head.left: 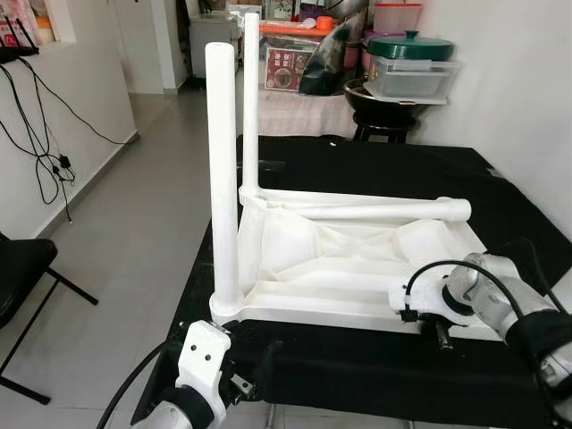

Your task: Building children table

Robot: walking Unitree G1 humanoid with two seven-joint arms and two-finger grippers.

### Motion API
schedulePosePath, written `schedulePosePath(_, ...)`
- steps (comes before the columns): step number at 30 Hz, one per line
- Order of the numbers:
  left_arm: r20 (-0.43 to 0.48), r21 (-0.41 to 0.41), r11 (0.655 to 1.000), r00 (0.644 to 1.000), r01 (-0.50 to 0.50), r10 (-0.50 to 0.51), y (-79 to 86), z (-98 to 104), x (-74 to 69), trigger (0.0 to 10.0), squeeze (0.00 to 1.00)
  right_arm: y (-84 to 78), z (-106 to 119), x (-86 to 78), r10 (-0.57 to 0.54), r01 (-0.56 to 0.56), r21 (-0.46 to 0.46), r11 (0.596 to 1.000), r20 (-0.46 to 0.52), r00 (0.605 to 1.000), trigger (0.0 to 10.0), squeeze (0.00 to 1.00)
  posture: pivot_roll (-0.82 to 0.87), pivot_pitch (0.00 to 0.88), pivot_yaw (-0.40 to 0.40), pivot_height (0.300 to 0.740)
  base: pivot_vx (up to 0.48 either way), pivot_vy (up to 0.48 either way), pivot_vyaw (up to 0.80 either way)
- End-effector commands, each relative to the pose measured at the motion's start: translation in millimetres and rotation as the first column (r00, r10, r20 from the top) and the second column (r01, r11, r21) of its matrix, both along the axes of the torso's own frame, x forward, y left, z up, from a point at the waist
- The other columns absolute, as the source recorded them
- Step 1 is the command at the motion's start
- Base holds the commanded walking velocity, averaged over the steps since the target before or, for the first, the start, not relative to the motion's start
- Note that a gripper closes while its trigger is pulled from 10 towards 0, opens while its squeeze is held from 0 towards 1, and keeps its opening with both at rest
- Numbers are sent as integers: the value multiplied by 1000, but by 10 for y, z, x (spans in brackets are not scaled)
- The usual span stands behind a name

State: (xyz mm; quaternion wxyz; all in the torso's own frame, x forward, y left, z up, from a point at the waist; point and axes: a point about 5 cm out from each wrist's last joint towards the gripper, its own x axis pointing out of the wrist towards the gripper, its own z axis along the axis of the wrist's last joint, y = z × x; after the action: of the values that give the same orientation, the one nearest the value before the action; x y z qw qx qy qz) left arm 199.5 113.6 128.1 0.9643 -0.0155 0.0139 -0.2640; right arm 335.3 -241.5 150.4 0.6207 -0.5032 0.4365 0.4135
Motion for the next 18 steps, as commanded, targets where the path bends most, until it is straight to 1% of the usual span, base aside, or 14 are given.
schedulePosePath(1, 0, -15, 1000, 1000, 1, -1, -15, 21, 4, 10000, 0, 273, -85, -41, -13, 22, 188, 982, -51, 999, 0, 0, -31, 24, -92, 740, 0, 0, 0)
schedulePosePath(2, 0, -15, 1000, 1000, 0, 0, -15, 23, 5, 10000, 0, 361, -76, -43, -30, 45, 253, 966, -64, 997, 0, 0, -31, 24, -92, 740, 0, 0, 0)
schedulePosePath(3, 0, -15, 1000, 1000, 0, 0, -15, 23, 5, 10000, 0, 361, -76, -43, -30, 45, 253, 966, -64, 997, 0, 0, -31, 24, -92, 740, 0, 0, 0)
schedulePosePath(5, 3, -16, 1000, 1000, -3, 3, -13, 29, 5, 10000, 0, 575, -33, -29, -85, 117, 393, 912, -100, 991, 0, 0, -30, 27, -94, 740, 0, 0, 0)
schedulePosePath(7, 3, -16, 1000, 1000, -3, 3, -13, 29, 5, 10000, 0, 575, -33, -29, -85, 117, 393, 912, -100, 991, 0, 0, -30, 27, -94, 740, 0, 0, 0)
schedulePosePath(8, 4, -16, 1000, 1000, -6, 6, -12, 31, 5, 10000, 0, 691, -5, -3, -122, 159, 452, 878, -111, 986, 0, 0, -30, 27, -94, 740, 0, 0, 0)
schedulePosePath(9, 4, -16, 1000, 1000, -6, 6, -12, 31, 5, 10000, 0, 691, -5, -3, -122, 159, 452, 878, -111, 986, 0, 0, -30, 27, -94, 740, 0, 0, 0)
schedulePosePath(11, 6, -18, 1000, 1000, -9, 9, -9, 38, 1, 10000, 0, 912, 39, 33, -201, 250, 552, 795, -150, 968, 0, 0, -25, 33, -94, 740, 0, 0, 0)
schedulePosePath(12, 6, -18, 1000, 1000, -9, 9, -9, 38, 1, 10000, 0, 912, 39, 33, -201, 250, 552, 795, -150, 968, 0, 0, -25, 33, -94, 740, 0, 0, 0)
schedulePosePath(13, 6, -18, 1000, 1000, -10, 10, -7, 42, -2, 10000, 0, 979, 51, 42, -226, 280, 578, 767, -165, 960, 0, 0, -20, 35, -95, 740, 0, 0, 0)
schedulePosePath(15, 6, -18, 1000, 1000, -10, 10, -7, 42, -2, 10000, 0, 979, 51, 42, -226, 280, 578, 767, -165, 960, 0, 0, -20, 35, -95, 740, 0, 0, 0)
schedulePosePath(16, 6, -17, 1000, 1000, -9, 9, -5, 45, -5, 10000, 0, 1049, 53, 49, -247, 296, 601, 742, -166, 955, 0, 0, -15, 36, -94, 740, 0, 0, 0)
schedulePosePath(17, 6, -15, 1000, 1000, -9, 9, -5, 47, -8, 10000, 0, 1149, 41, 112, -313, 324, 638, 698, -136, 940, 0, 0, -9, 39, -95, 740, 0, 0, 0)
schedulePosePath(18, 6, -15, 1000, 1000, -9, 9, -5, 47, -8, 10000, 0, 1149, 41, 112, -313, 324, 638, 698, -136, 940, 0, 0, -9, 39, -95, 740, 0, 0, 0)
